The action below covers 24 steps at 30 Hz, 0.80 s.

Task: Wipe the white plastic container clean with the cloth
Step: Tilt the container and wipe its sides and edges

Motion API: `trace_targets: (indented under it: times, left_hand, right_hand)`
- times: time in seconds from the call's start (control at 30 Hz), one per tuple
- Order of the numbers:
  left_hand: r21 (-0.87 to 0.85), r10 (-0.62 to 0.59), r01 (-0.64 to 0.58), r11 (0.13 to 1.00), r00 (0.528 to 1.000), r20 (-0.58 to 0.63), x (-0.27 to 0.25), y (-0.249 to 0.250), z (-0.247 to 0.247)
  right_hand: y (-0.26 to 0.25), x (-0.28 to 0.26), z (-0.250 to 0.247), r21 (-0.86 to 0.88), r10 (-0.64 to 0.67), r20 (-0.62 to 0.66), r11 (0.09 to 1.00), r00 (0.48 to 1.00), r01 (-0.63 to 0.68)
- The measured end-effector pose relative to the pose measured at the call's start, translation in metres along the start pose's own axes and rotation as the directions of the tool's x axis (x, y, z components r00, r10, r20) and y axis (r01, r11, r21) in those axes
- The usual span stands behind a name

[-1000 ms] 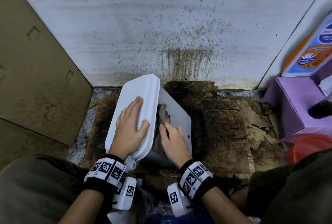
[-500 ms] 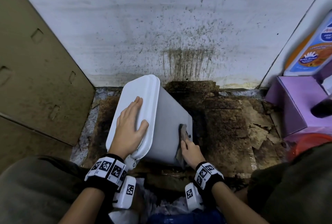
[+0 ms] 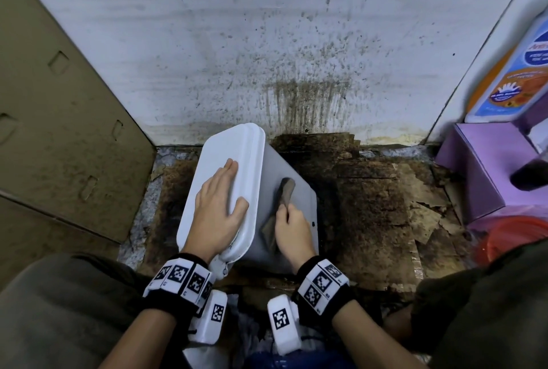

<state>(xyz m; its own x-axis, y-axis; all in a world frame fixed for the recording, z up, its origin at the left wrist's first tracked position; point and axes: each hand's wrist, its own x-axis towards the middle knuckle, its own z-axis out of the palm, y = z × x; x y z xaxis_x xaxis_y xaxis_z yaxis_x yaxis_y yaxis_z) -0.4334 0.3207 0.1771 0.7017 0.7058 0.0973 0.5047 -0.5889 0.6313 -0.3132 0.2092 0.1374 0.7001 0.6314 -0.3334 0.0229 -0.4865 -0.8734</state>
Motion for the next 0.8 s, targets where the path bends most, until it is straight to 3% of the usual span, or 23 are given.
trace_targets:
  times: [0.17,0.23,0.37,0.53,0.7,0.8]
  left_hand:
    - [0.046,0.019,-0.02,0.999,1.0,0.018,0.001,0.016,0.01]
    - [0.047,0.036,-0.037,0.998,0.999,0.028,0.002,0.024,0.016]
    - [-0.033,0.024,-0.023,0.999,0.999,0.034,0.005,0.041,0.027]
    - [-0.309,-0.015,0.048,0.95,0.994,0.106,0.009,0.064,0.036]
    - [-0.556,-0.004,0.066,0.828,0.994,0.113,0.013,0.073,0.035]
    - [-0.529,-0.045,0.026,0.848,0.999,-0.022,0.014,0.073,0.025]
  right_hand:
    - [-0.03,0.001,-0.02,0.356,-0.028,-0.036,0.934,0.999,0.039]
    - [-0.04,0.0,-0.029,0.416,-0.081,-0.052,0.904,0.995,0.095]
    - [-0.046,-0.001,-0.044,0.339,-0.186,-0.072,0.92,0.98,0.199]
    - [-0.032,0.01,-0.055,0.127,-0.267,-0.067,0.954,0.961,0.273]
    - [-0.026,0.016,-0.085,0.13,-0.176,-0.04,0.975,0.983,0.18]
    - [-0.025,0.017,-0.102,0.114,-0.146,-0.047,0.982,0.988,0.15]
